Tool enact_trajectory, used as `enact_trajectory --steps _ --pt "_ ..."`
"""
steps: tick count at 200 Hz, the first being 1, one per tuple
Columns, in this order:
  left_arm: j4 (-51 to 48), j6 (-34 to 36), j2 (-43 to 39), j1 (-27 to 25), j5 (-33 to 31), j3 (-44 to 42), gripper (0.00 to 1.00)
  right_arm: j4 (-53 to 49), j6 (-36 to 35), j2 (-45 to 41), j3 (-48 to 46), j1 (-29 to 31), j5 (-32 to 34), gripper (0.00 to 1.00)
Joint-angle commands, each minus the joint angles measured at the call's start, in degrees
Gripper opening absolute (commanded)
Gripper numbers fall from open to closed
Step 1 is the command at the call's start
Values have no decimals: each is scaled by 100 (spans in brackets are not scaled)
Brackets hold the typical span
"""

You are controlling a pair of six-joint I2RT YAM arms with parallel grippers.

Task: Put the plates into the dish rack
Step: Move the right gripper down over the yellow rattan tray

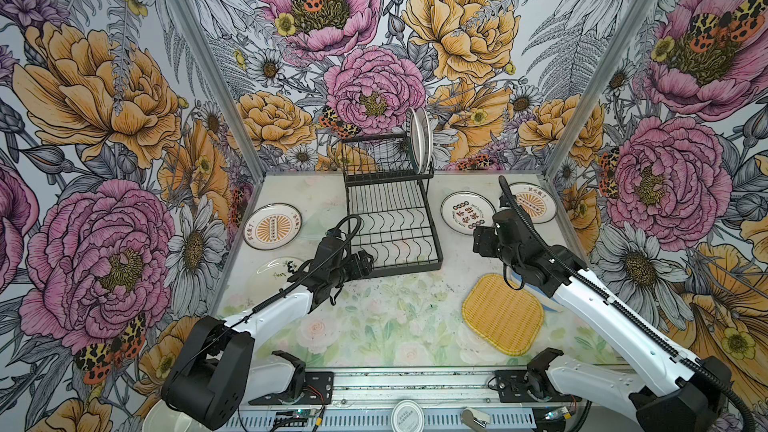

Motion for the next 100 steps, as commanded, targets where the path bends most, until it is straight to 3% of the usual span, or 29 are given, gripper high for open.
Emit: enact_trajectory --steps 1,45,100 --pt "449 -290 26 -237 162 107 87 58 6 -135 -46 -78 -140 78" --pt "531 -434 134 -550 85 141 87 66 2 -88 -112 -195 -301 79" --pt "-125 -435 -368 -455 -225 70 91 -141 450 56 -522 -758 -939 79"
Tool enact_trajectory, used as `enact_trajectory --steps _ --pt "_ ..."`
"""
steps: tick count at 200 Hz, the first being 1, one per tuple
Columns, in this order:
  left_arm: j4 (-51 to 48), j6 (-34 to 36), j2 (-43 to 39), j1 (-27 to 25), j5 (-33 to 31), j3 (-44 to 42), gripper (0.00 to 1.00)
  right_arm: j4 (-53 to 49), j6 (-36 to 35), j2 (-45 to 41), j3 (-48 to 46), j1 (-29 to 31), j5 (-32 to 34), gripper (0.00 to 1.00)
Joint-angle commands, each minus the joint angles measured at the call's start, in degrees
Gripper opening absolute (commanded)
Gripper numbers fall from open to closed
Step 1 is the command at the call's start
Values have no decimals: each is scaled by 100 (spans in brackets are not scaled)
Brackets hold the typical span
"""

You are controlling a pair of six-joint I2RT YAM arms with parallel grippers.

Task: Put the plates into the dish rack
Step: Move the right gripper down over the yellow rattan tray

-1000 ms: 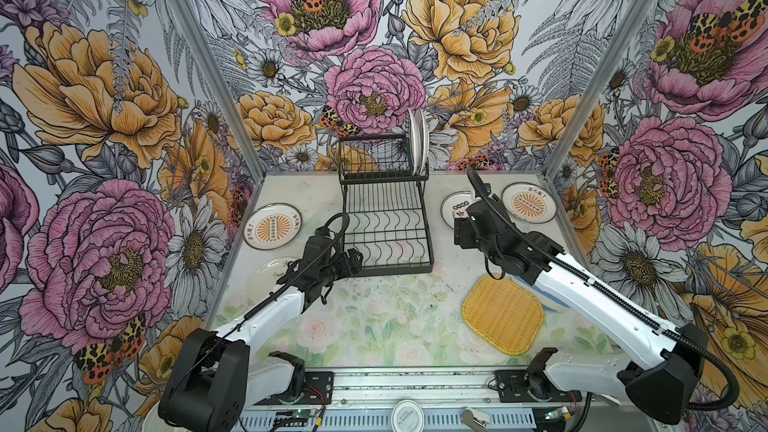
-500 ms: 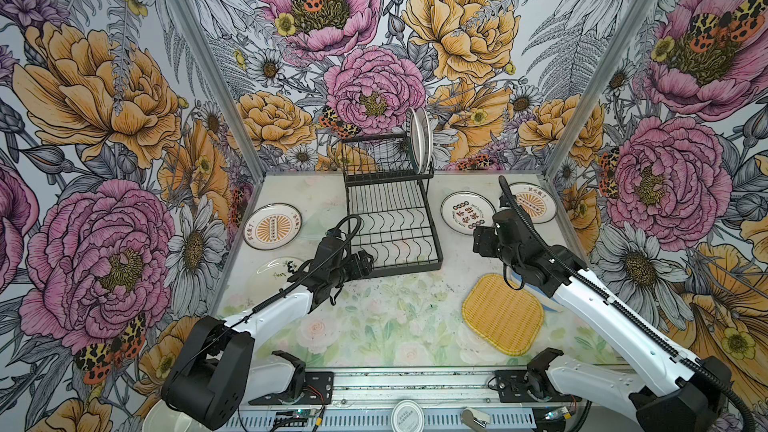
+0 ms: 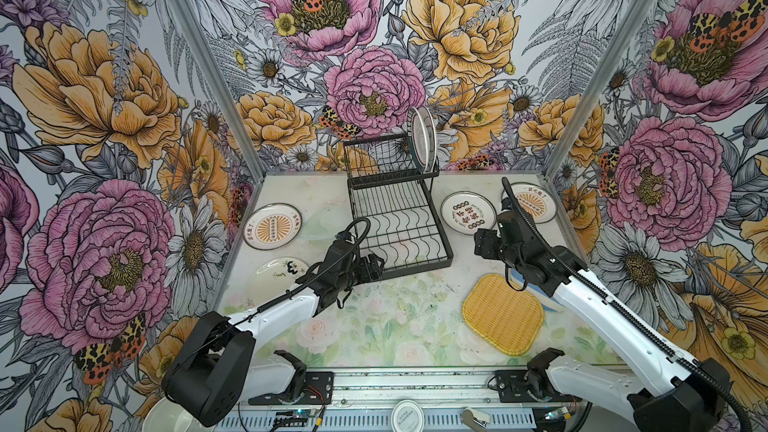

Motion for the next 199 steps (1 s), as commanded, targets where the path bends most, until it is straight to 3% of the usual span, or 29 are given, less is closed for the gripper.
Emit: enact_trajectory --steps 1,49,119,147,199 --pt "-278 -11 -402 36 -212 70 91 -152 369 81 -277 -332 -412 79" --pt "-1085 -41 -1156 35 -249 -29 94 -368 901 299 -1068 -1809 -1024 88" --pt "-1076 -297 -1355 -82 -123 -254 96 -18 484 1080 -1260 -3615 -1133 94" --pt "-921 -351 -1284 -109 -23 -279 97 191 345 1246 -1440 -3929 -1459 94" --pt "-785 -369 -1111 -151 53 -253 97 380 314 1377 -1694 -3971 -1886 94"
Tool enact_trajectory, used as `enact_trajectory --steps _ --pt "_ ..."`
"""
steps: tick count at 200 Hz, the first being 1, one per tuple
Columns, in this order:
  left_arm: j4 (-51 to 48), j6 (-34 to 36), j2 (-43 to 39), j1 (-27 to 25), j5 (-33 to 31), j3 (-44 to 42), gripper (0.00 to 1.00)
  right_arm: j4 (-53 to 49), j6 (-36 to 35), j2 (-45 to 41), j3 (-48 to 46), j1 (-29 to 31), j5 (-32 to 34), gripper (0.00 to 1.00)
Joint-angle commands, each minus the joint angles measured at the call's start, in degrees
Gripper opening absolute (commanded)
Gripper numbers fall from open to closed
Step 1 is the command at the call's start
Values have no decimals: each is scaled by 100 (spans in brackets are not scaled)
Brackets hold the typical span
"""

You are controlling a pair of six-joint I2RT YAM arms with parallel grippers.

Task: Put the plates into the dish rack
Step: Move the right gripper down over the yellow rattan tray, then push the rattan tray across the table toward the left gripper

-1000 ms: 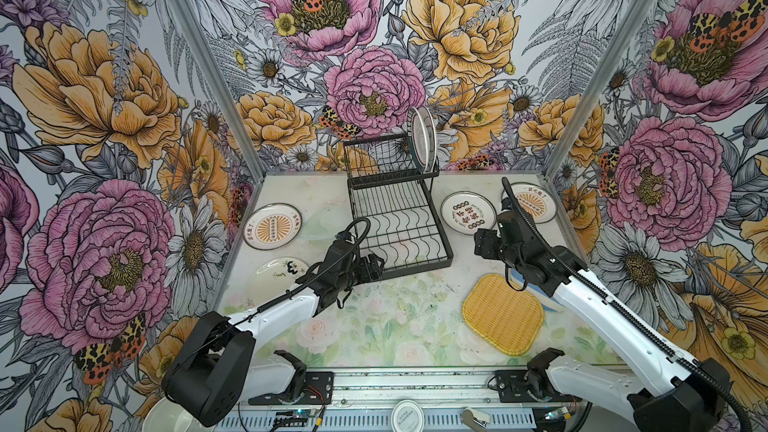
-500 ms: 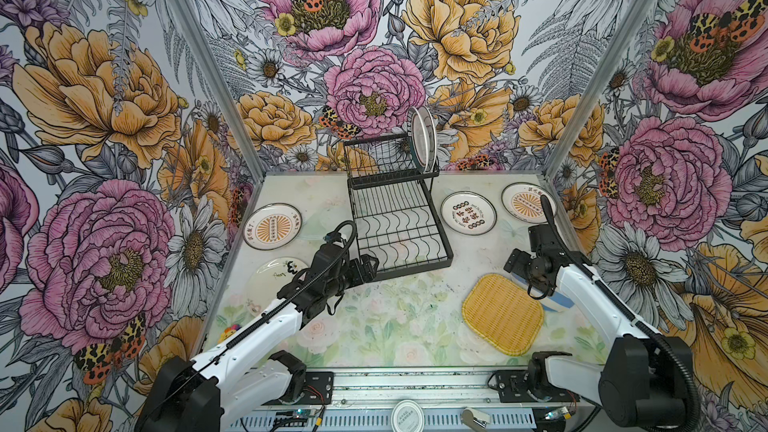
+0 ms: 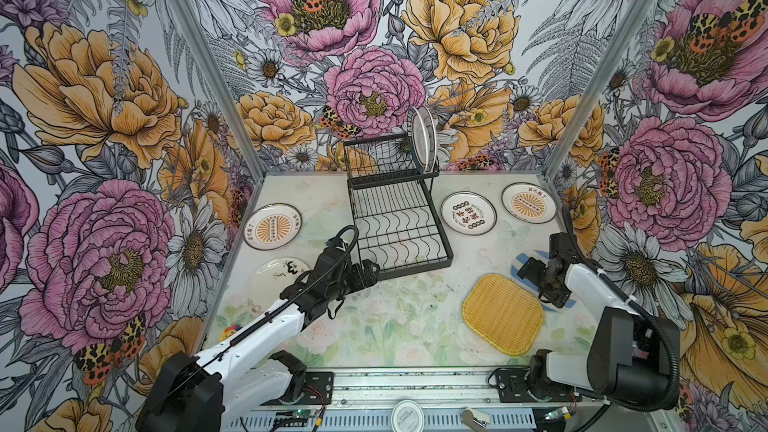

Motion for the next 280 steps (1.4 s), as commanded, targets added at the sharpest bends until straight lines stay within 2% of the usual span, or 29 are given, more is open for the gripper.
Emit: enact_trajectory --steps 1,79,163,195,225,258,280 --pt "215 -69 44 -54 136 -53 97 244 -80 48 -71 -18 -308 94" --pt "221 -93 28 -66 96 -50 97 271 344 -287 -334 267 -955 93" --pt "253 -96 55 -60 94 -82 97 396 1114 -381 -252 1611 -1257 93" --pt "277 -112 39 -72 91 -115 97 -43 792 -692 -88 1554 -762 93" --pt "282 -105 45 -77 87 -128 98 -605 605 -1014 70 1462 -647 93" --pt "291 -104 38 -81 95 -146 98 -1396 625 -1430 -14 1474 -270 95" --pt "331 -113 35 -81 89 -181 98 -1432 798 -1661 -320 1485 -418 95"
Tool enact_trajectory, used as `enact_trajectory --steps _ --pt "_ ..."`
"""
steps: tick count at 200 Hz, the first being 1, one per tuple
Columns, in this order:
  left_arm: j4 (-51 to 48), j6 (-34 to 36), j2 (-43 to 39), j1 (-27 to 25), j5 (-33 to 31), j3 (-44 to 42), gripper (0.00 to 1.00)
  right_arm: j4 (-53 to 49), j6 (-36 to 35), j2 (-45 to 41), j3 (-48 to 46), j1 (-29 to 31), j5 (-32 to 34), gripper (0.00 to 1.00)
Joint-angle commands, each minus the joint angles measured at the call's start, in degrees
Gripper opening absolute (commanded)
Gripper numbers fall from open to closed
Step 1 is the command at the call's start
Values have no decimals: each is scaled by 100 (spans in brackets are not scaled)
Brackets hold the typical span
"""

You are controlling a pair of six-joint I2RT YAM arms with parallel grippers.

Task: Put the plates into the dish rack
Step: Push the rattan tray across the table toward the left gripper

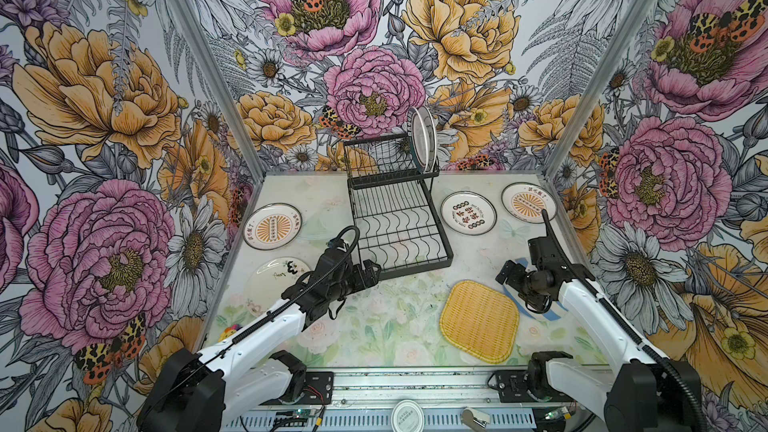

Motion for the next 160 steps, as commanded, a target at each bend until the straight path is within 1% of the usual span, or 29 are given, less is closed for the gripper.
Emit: enact_trajectory --steps 1,49,82,102,122,160 --pt "152 -46 1 -53 75 -98 98 -405 112 -248 -243 5 111 95" --pt "181 -37 46 -54 90 -89 98 -272 350 -283 -542 302 -44 97" --pt "228 -50 94 -57 100 -98 98 137 488 -110 -809 437 -307 97" --pt "232 -74 66 -69 84 -113 98 311 528 -85 -779 556 -317 98" --pt "216 -76 35 -70 72 -124 98 541 507 96 -764 665 -468 98" --pt "132 -72 -31 -82 51 -116 98 926 520 451 -594 1133 -670 98"
